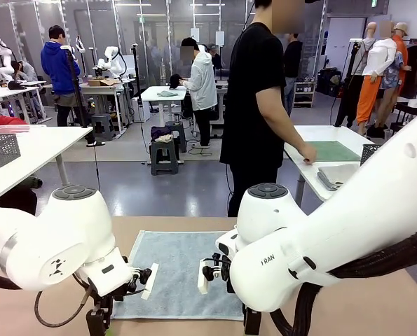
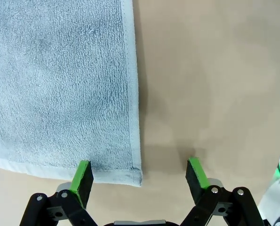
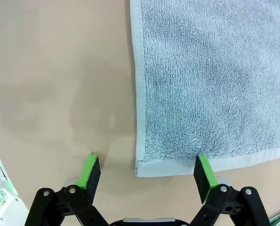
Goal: Fold the towels and place them in the basket.
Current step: When a person lays out a Towel with hook on the table, fold it in half twice.
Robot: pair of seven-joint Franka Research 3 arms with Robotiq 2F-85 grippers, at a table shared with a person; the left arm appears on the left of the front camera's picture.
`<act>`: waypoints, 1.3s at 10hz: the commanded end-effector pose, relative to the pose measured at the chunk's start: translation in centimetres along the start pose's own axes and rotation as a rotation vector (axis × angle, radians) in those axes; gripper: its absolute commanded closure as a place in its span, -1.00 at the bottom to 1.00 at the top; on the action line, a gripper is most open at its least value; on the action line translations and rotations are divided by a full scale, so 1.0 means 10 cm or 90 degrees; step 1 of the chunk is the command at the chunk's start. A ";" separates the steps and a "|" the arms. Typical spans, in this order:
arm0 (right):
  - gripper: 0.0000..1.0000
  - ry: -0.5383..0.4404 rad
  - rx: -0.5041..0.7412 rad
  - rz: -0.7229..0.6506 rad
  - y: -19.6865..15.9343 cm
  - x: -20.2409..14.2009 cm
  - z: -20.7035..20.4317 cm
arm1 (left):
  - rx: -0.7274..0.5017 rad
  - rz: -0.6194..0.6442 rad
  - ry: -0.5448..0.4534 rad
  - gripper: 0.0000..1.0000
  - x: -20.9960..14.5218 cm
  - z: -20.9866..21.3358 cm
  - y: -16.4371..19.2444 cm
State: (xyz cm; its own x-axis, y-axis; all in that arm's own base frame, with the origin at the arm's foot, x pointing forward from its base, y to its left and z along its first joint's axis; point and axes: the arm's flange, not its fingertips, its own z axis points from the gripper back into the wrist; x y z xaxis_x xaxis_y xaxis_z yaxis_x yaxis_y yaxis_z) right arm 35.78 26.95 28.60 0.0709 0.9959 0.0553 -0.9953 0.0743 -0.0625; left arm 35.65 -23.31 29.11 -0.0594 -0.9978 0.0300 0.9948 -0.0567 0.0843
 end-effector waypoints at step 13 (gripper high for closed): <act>0.08 0.008 -0.009 -0.004 -0.15 0.02 0.06 | -0.002 -0.015 0.002 0.76 -0.02 0.10 0.14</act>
State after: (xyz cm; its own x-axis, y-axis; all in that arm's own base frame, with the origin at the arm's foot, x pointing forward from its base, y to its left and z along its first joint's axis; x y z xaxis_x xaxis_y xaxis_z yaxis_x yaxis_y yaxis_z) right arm 37.11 27.12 29.32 0.0757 0.9949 0.0661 -0.9935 0.0810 -0.0805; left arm 36.44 -23.49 30.05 -0.0634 -0.9971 0.0426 0.9933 -0.0590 0.0997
